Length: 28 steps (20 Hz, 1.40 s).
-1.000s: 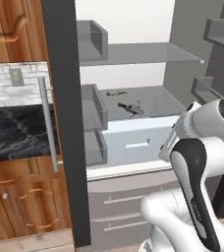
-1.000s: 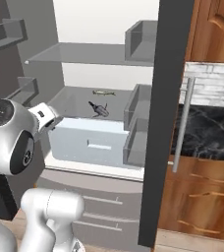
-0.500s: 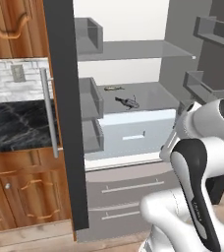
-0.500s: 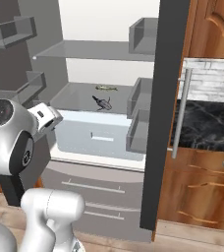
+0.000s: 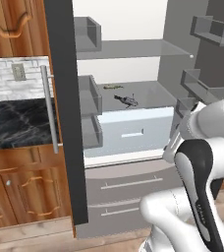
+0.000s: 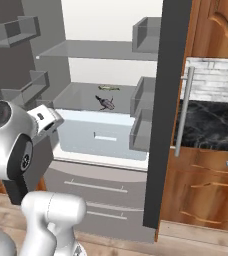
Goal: Place the fish on the counter behind the older fish on the same shelf of the fridge to maintain FIFO order. Close the fridge door when finished.
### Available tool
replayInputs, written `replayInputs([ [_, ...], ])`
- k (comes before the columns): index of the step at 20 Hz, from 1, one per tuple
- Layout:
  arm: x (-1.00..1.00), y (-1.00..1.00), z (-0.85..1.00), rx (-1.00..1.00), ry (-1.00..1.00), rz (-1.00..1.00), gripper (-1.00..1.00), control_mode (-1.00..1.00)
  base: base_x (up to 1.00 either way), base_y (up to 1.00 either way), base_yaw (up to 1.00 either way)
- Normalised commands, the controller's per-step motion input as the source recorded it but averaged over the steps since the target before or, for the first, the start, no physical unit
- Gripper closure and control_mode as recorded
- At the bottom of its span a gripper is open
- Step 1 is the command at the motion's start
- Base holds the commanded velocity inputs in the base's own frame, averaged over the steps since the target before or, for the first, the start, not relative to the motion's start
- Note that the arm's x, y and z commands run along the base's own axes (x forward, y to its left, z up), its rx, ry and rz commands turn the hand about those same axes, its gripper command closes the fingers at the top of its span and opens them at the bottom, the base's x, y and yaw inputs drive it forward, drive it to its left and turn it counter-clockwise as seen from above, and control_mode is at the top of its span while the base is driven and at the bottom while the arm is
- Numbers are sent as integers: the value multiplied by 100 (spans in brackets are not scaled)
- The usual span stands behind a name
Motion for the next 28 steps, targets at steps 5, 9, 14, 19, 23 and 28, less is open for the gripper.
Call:
replayInputs([
  [5,-100,-75,5,11,-14,-16,-100,-100,0,0,0],
  [9,-92,-100,23,11,-26,-13,-100,-100,0,0,0],
  [14,-27,-97,1,11,-24,-5,-100,-100,0,0,0],
  [19,35,-97,-3,11,-18,0,-100,-100,0,0,0],
  [23,92,-88,-11,10,-14,11,-100,-100,0,0,0],
  [28,95,-78,-23,7,-12,19,-100,-100,0,0,0],
])
